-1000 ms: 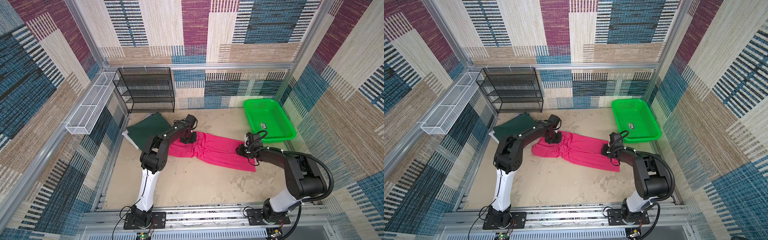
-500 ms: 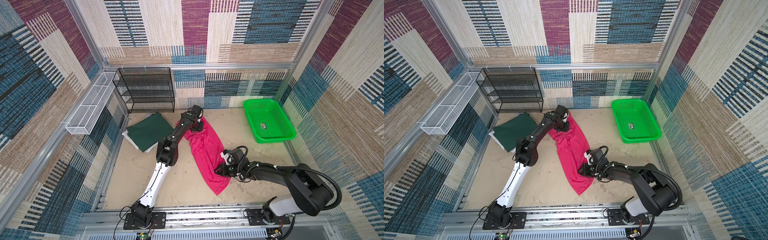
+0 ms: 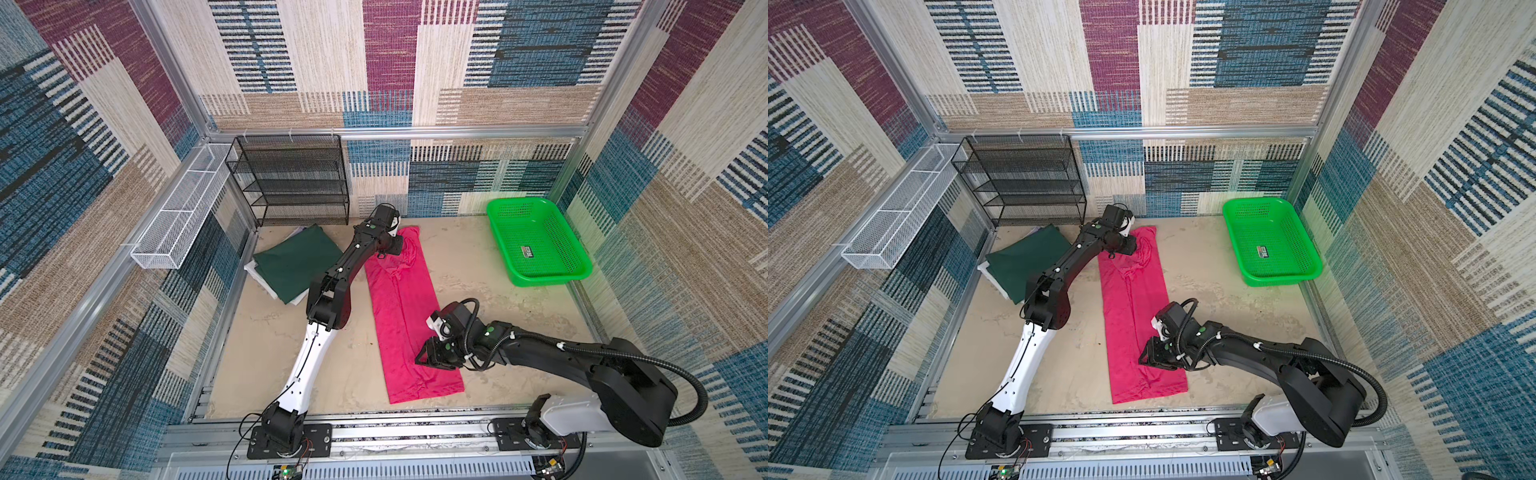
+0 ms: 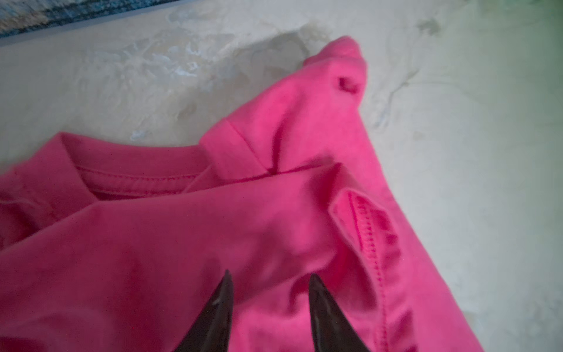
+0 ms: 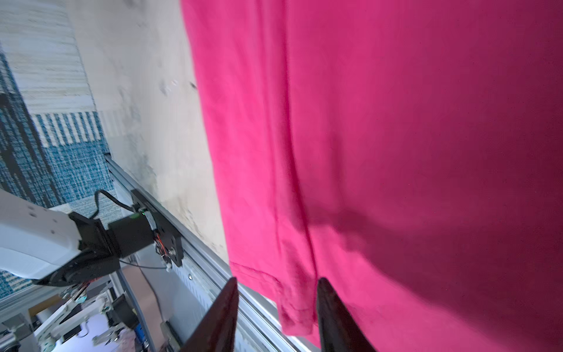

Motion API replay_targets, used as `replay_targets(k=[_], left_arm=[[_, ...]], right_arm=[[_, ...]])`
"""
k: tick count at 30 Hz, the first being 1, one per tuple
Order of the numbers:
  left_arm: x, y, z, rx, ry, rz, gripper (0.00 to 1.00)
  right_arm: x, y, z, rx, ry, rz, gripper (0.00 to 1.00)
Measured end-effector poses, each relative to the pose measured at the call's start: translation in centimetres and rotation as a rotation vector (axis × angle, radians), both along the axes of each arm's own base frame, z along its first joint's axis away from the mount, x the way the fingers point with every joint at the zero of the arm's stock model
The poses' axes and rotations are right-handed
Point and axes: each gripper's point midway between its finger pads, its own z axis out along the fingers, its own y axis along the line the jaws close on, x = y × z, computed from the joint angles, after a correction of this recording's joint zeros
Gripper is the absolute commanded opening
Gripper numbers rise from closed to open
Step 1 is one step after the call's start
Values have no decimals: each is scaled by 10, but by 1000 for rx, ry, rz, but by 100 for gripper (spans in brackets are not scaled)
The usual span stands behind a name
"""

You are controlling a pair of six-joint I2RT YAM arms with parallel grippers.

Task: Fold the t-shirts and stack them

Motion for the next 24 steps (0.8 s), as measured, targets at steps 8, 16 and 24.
replay_targets(k=[8,16,24], left_arm=[[-42,2,53,-72,-30,14,41],[-25,-25,21,-149,-7,47,42],[-12,-45,19,-135,-43,49,41]], right_arm=[[67,-30,36,-94,-195,-139,34],[71,-70,43,-146,-270,-222,35],[62,-92,29,-175,-244,-264,35]])
